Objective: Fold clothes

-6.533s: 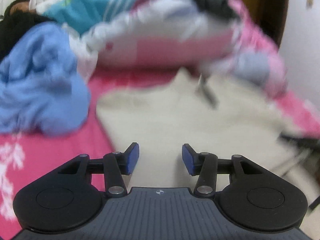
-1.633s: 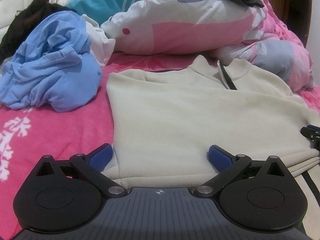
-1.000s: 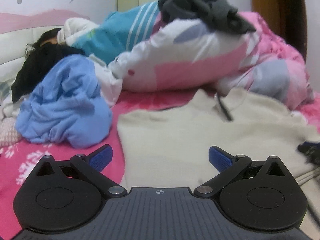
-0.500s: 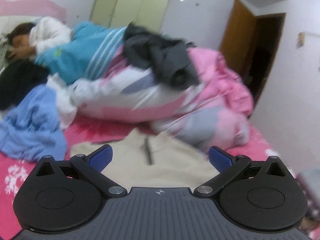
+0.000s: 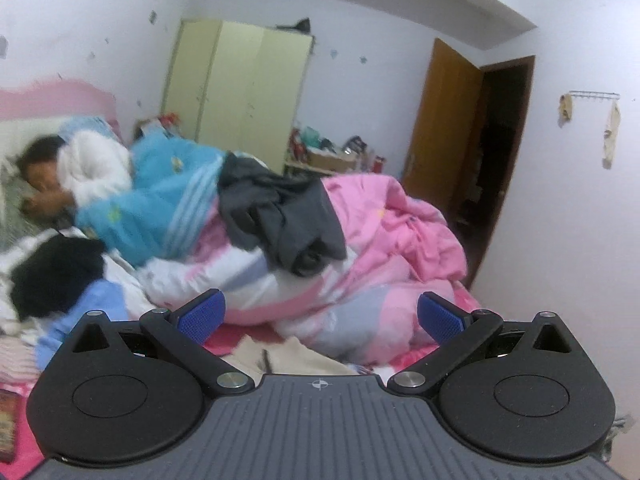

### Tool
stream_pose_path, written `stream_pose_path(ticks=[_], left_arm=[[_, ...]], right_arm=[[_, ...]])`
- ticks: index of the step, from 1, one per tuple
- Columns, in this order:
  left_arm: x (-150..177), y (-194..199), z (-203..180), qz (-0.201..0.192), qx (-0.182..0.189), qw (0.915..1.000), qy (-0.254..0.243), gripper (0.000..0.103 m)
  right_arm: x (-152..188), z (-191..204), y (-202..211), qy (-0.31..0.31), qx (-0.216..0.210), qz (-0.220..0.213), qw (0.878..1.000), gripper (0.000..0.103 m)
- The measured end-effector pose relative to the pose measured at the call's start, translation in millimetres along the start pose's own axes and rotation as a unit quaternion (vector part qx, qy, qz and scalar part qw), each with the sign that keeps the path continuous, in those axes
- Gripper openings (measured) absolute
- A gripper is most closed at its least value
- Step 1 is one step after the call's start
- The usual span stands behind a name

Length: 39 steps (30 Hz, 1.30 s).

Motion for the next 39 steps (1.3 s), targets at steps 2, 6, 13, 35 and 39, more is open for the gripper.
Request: stream_pose_path(ticks=[2,6,13,35,39], left_arm=[[-7,16,0,-0.015,-0.019,0.9996,-0.016,0.103],[-19,46,0,-0.041,-0.053,0.9972,-0.035,0.103],[-41,71,-11,-0.062,-0.057,0.9961,-0.026,0.103],[24,-140,3,-0.044,-0.037,0.9983,0.0,0.103],[85,-224,23,-0.043,-0.099,0.9909,-0.081,0.103]], right_arm=[[0,0,0,-0.002,-0.001,-0.001,1.0,0.019],[0,0,1,-0.001,-0.001,-0.001,1.0,0.019],[0,1,1,-0.001,0.0,-0.002,1.0,0.02],[0,-1,3,-0.01,-0.008,-0.004,1.0,0.021],[0,0,3,-0.008,-0.008,-0.004,1.0,0.022]])
Point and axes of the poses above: each gripper's, at about its wrist camera, not at the fingertips, and y roughly against the way its jaws point, z to its left, x to its underside, the point moved 5 cm from there along -y, roughly the way its jaws point, and after that the axes turned 11 degrees about -x, right-handed, at the moved point
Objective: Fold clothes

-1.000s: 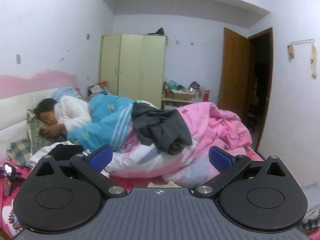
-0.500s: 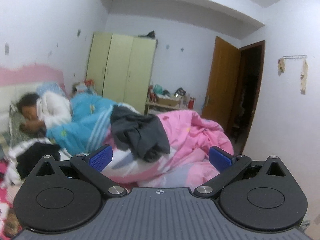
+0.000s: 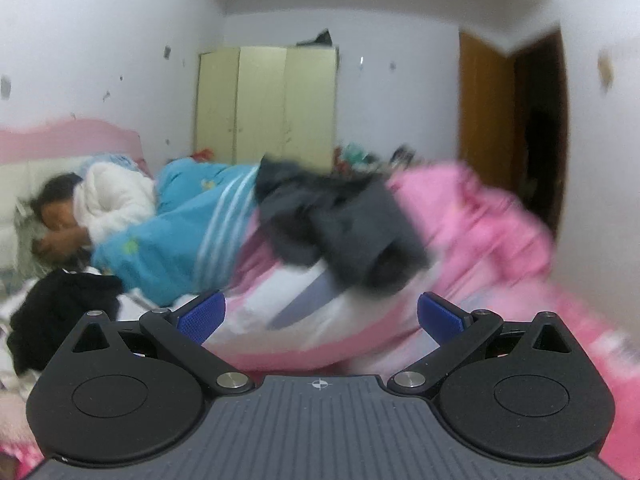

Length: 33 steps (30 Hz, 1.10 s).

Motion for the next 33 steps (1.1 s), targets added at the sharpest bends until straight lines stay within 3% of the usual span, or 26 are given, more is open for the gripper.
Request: stream_pose_path(ticks=[5,9,13,19,24,28,33], left_arm=[[89,-89,-6,0.073,-0.007,0.9965,-0.041,0.103],[128,-132,-6,0.098,-0.014,0.9946,-0.031,0.103],[142,-164,-8,0.109,0.003,0.9939,0.014,0.103],[136,-208,-10,0.111,0.026,0.9899,0.084,0.103],[138,-232,-21,0.131,0.075,0.9821,0.112,0.1],[154,-242,-28,0.146,0.091,0.9766,0.129,0.092],[178,-260,-22,0.181,0.111,0.9639,0.161,0.072]], right_arm=[[0,2,-1,0.005,0.004,0.002,1.0,0.023],[0,3,-1,0.01,0.007,0.003,1.0,0.023],[1,4,-2,0.016,0.011,0.006,1.0,0.023],[-2,5,1,0.017,0.011,0.0,1.0,0.023],[-31,6,17,-0.004,-0.009,-0.003,1.0,0.024],[-84,17,7,0.017,-0.071,-0.017,0.997,0.024],[-137,16,-66,0.034,-0.123,0.009,0.992,0.024]])
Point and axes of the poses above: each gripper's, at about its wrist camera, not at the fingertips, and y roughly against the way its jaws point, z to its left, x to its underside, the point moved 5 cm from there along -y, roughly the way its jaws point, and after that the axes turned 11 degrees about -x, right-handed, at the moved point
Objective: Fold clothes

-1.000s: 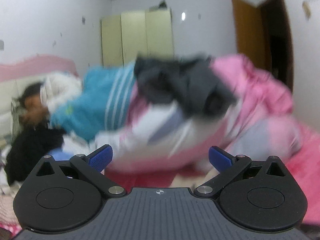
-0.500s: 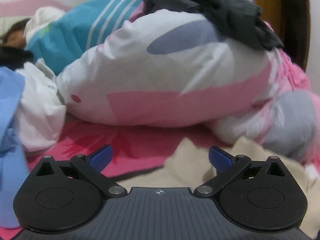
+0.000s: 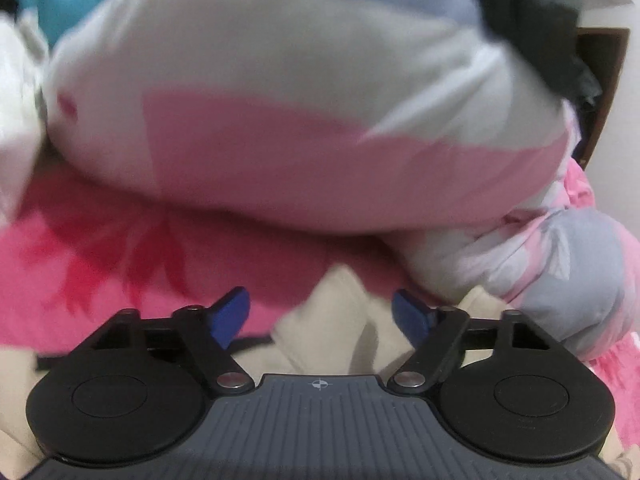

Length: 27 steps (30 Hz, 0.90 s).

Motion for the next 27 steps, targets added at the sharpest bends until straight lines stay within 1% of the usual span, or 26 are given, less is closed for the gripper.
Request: stream_pose_path(ticks=[1,2,4,6,7,9,10,12,13,14,16,18,20,21,24,26,27], left_arm=[[0,-3,5,0.006,0.006,0.9999,0.013,0.067],[0,-4,10,0.01,0.012,0.9995,0.027,0.067],[-1,-4,16,0.004,0.032,0.9985,0.045,0.063],[0,-4,18,0.003,0.041,0.9979,0.049,0.06],[0,-4,18,0.004,0.044,0.9978,0.049,0.058],[0,-5,18,0.005,0.047,0.9977,0.049,0.054],[0,-5,19,0.005,0.049,0.9976,0.05,0.052],[1,-6,20,0.005,0.052,0.9973,0.052,0.048],[1,-5,20,0.005,0.055,0.997,0.054,0.047],[1,-5,21,0.004,0.059,0.9968,0.055,0.047],[0,-6,22,0.002,0.067,0.9959,0.061,0.047],[0,-7,23,0.002,0.078,0.9945,0.07,0.05],[-2,-8,24,0.001,0.09,0.9927,0.08,0.053],[-3,-9,24,-0.001,0.096,0.9919,0.084,0.053],[-5,-10,24,-0.007,0.106,0.9901,0.091,0.051],[-5,-8,23,-0.012,0.11,0.9901,0.087,0.036],[-5,-6,21,-0.017,0.114,0.9901,0.081,0.024]], right_arm=[[-7,-9,-21,-0.009,-0.011,0.014,1.0,0.024],[-12,-18,-41,-0.021,-0.017,0.026,0.999,0.024],[-20,-34,-80,-0.032,-0.011,0.056,0.998,0.024],[-22,-45,-107,-0.036,-0.003,0.079,0.996,0.024],[-21,-50,-120,-0.042,-0.005,0.097,0.994,0.024],[-18,-58,-143,-0.066,-0.006,0.13,0.989,0.025],[-15,-62,-151,-0.078,-0.004,0.139,0.987,0.024],[-13,-66,-156,-0.091,-0.009,0.136,0.987,0.02],[-12,-67,-157,-0.096,-0.014,0.132,0.986,0.016],[-12,-66,-153,-0.1,-0.02,0.125,0.987,0.015],[-13,-60,-139,-0.102,-0.042,0.094,0.989,0.01],[-15,-49,-118,-0.087,-0.076,0.052,0.992,0.01],[-14,-38,-102,-0.065,-0.099,0.031,0.992,0.01],[-13,-34,-95,-0.056,-0.109,0.023,0.992,0.01],[-5,-25,-84,-0.042,-0.127,0.02,0.991,0.01],[-1,-17,-79,-0.026,-0.135,0.021,0.99,0.01],[2,-14,-75,-0.019,-0.137,0.022,0.99,0.01]])
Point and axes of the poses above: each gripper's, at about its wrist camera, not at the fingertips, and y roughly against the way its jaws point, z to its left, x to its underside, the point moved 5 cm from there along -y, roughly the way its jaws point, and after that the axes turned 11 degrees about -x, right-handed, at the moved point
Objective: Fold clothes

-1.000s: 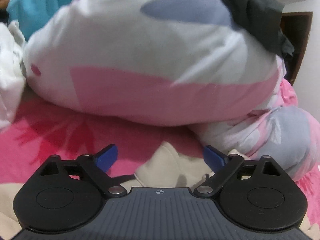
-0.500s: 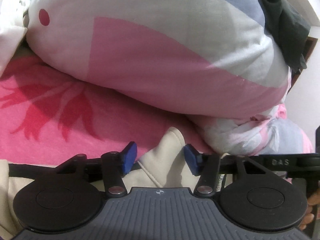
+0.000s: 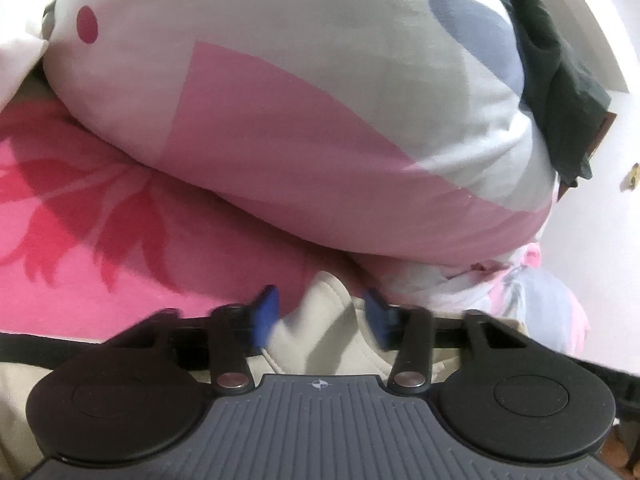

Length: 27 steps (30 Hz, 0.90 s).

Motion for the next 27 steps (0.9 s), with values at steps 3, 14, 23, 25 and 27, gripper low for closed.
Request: stream_pose_path(ticks=[3,14,23,25,27], left_arm=[[1,11,-9,-0.02,0.011,0.9994,-0.025,0.013],[20,110,-40,-0.038,0.031,0.9749,-0.217,0.007],[23,168,-29,-0.013,0.056,0.9639,-0.26,0.016],[6,178,-36,-0.052,0.066,0.9695,-0.23,0.021],[-8,176,-49,-0.082,0.063,0.9701,-0.219,0.021]], right_arm=[[5,11,7,0.025,0.006,0.008,1.0,0.009],[48,56,47,0.176,0.059,0.06,0.981,0.008],[115,70,35,0.345,0.108,0.154,0.919,0.004],[120,71,33,0.37,0.114,0.162,0.908,0.003],[124,72,32,0.384,0.118,0.166,0.901,0.003]])
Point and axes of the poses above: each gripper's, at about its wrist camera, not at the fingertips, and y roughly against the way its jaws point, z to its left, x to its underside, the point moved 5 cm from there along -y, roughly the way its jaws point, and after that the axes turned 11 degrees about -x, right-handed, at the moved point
